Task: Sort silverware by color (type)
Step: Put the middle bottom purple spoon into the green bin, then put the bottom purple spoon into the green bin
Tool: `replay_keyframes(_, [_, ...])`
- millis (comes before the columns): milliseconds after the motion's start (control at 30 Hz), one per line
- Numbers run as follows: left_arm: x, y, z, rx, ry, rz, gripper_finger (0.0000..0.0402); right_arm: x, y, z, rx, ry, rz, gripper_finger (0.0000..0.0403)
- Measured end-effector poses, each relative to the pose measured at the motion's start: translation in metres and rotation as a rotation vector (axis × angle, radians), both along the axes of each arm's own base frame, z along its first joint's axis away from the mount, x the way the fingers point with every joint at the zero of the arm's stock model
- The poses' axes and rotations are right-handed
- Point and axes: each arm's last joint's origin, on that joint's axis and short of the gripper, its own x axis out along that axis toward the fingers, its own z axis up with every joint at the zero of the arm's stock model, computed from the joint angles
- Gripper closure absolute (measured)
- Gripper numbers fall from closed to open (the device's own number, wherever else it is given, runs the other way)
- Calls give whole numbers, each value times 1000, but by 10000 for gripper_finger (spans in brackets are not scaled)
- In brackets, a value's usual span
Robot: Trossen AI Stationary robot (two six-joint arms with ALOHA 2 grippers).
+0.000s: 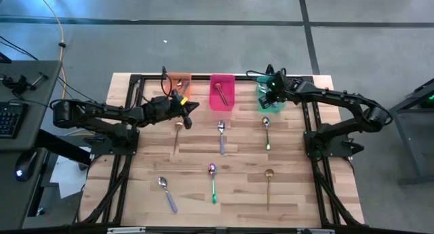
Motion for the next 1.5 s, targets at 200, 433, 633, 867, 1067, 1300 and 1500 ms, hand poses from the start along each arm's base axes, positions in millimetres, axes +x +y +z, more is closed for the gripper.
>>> replay_keyframes(200, [3, -10, -1, 33, 23, -103, 394, 23, 21, 9, -184, -251, 132, 349])
replay_keyframes(433, [5, -19, -1, -29, 5, -350, 394, 45, 58, 8, -314, -485, 313, 390])
replay_keyframes(633, [8, -23, -3, -91, 122, -526, 394, 43, 87, -2, -398, -706, 450, 402])
replay_keyframes(867, [12, -31, 3, -140, 355, -603, 383, 29, 103, -12, -447, -862, 514, 402])
replay_keyframes(1067, [6, -48, 4, -201, 565, -670, 339, 29, 103, -14, -487, -827, 546, 403])
replay_keyframes(1300, [-5, -73, 2, -264, 773, -714, 278, 29, 103, -14, -507, -811, 560, 402])
replay_keyframes(1500, [-16, -106, -2, -289, 890, -807, 249, 29, 103, -14, -532, -792, 575, 402])
